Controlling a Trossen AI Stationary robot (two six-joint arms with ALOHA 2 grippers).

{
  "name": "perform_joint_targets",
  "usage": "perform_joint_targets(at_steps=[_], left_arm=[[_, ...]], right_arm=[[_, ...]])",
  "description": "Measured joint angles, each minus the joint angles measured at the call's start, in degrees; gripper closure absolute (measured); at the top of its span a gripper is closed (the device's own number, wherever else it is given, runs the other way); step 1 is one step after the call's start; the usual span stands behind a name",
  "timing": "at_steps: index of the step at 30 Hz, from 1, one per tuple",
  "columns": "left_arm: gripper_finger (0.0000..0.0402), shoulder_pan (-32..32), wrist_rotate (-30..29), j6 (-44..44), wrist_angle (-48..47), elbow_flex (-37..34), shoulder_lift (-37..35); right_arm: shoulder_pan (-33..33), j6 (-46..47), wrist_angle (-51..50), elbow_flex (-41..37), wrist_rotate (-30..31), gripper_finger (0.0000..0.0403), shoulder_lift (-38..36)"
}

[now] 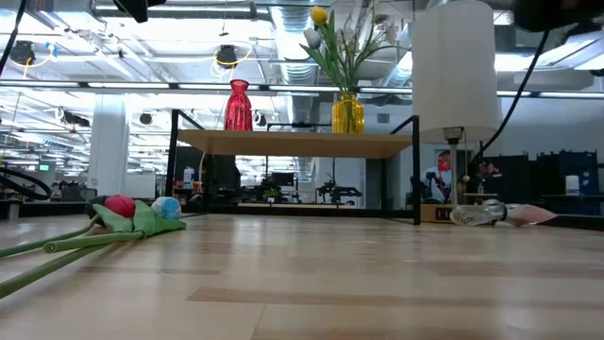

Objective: Pick and place flowers into a vace then onto a shelf
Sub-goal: Put the yellow tulip into the red flower vase

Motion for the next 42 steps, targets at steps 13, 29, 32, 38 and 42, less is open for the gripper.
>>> perform_joint_targets(at_steps=[13, 29, 32, 38, 42], left_arm=[[0.0244, 0.0, -5.4, 6.0, 0.1, 0.0, -0.8], [0.0244, 0.1, -40.6, 1.7, 0.8, 0.0, -20.2], [0.0244, 0.1, -44.1, -1.6, 0.6, 0.0, -24.3], [0.0244, 0.1, -46.8, -6.5, -0.1, 0.0, -30.5], [0.0244, 0.1, -46.9, -7.2, -0.1, 0.0, -33.0]], right_arm=[[-11.4, 6.1, 14.9, 0.3, 4.7, 0.0403, -0.5], [-15.4, 2.7, 26.0, 15.7, 32.5, 0.0403, -0.5], [-16.3, 2.5, 26.6, 17.7, 40.8, 0.0403, -0.5], [-18.0, 2.5, 29.9, 19.1, 54.4, 0.0403, -0.5], [-19.2, 2.6, 36.0, 19.1, 59.5, 0.0403, -0.5]])
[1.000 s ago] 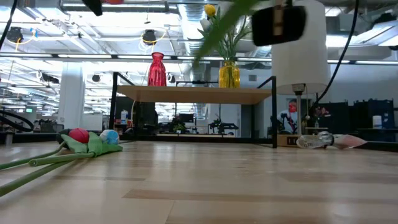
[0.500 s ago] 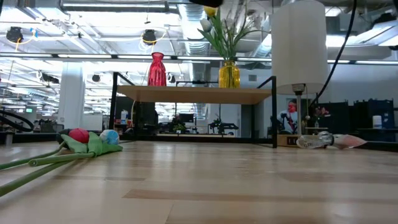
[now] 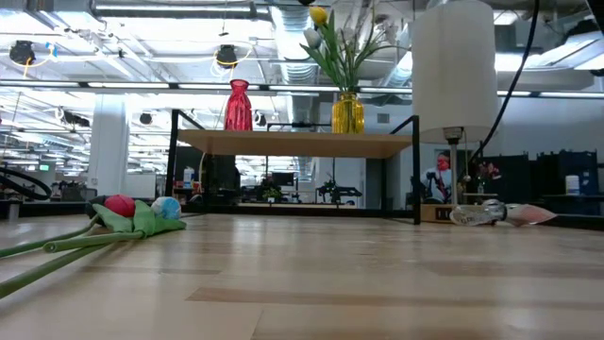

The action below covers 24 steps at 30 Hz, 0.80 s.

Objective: Pick and place flowers into a vace then onto a shelf
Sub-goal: Put the yellow tulip into the red flower vase

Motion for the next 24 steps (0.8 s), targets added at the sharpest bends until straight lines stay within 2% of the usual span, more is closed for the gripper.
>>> perform_joint_targets(at_steps=[4, 10, 15, 19, 24], left_arm=[[0.0244, 0.0, 0.2, -1.4, -0.3, 0.0, -0.7], [0.0244, 0.0, 0.2, -4.6, -0.8, 0.0, -0.2], [0.0244, 0.0, 0.3, -6.1, 2.0, 0.0, 1.2], [0.0244, 0.0, 0.2, -3.4, 9.0, 0.0, 2.3], [0.0244, 0.0, 1.9, 7.2, 22.0, 0.0, 3.7]], right_arm=[[-1.3, -0.9, 6.3, 0.0, 4.9, 0.0403, 0.0], [-2.6, -7.1, 15.3, 0.0, 15.3, 0.0403, 0.0], [-4.1, -11.2, 23.7, 0.0, 20.7, 0.0403, 0.0], [-6.0, -11.6, 30.5, 0.0, 20.0, 0.0403, 0.3], [-8.0, -11.8, 33.3, -0.1, 16.0, 0.0403, 0.4]])
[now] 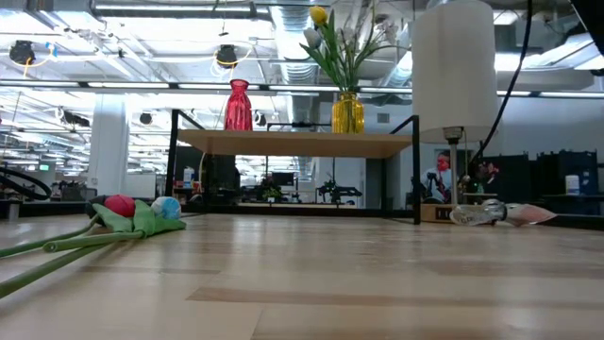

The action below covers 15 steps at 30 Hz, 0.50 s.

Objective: Pick and place flowers into a vace then onto a shelf
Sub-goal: Put the yellow tulip into the red flower vase

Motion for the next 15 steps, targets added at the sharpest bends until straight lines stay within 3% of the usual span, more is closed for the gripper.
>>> perform_joint_targets(at_steps=[8, 15], left_arm=[[0.0244, 1.5, -0.1, 12.4, 9.5, 0.0, 4.1], [0.0244, 7.0, 3.7, 13.9, 12.0, -0.1, 8.3]], right_arm=[[0.3, -2.7, -1.3, 0.0, -2.4, 0.0403, 0.0], [1.9, -6.8, -1.2, 0.0, -2.5, 0.0403, 0.0]])
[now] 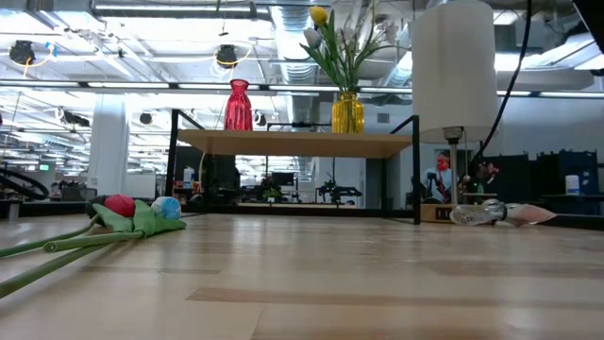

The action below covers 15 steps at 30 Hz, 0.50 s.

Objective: Pick and place flowers into a vace then onto a shelf
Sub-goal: Put the yellow tulip into the red flower vase

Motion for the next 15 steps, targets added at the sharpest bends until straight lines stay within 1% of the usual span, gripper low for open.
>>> perform_joint_targets(at_steps=[4, 8, 15], left_arm=[[0.0244, 3.1, 4.2, 0.7, 2.5, 0.0, 1.5], [0.0244, 5.6, 5.2, 0.8, 3.6, 0.0, 1.7], [0.0244, 8.8, 8.2, -0.5, 4.9, 0.0, 2.4]], right_arm=[[0.6, -0.5, -1.8, 0.0, 0.0, 0.0403, 0.0], [1.0, -1.4, -3.7, -0.1, 0.4, 0.0403, 0.0], [1.0, -1.9, -1.3, -2.1, 0.4, 0.0403, 0.0]])
